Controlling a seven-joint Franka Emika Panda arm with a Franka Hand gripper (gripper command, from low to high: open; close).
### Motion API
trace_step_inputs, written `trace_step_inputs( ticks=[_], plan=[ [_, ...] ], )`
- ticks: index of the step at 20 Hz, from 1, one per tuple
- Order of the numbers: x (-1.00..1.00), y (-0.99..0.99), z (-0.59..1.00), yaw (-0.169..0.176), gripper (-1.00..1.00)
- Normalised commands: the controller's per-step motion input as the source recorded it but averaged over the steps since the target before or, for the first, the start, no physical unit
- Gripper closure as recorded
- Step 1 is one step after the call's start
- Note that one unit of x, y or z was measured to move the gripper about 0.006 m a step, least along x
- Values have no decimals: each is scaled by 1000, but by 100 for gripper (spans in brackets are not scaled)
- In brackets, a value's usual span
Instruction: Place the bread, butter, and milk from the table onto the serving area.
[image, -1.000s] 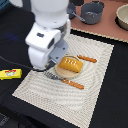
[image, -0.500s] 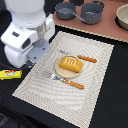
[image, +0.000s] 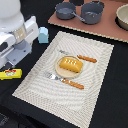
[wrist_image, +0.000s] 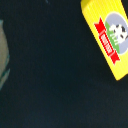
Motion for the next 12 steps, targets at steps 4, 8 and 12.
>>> trace_step_inputs(
  ticks=[4,8,12],
  plan=[
    [-540,-66,-166,210,-100],
    [-461,-208,-276,138,-100],
    [-353,-264,-346,97,-100]
  ],
)
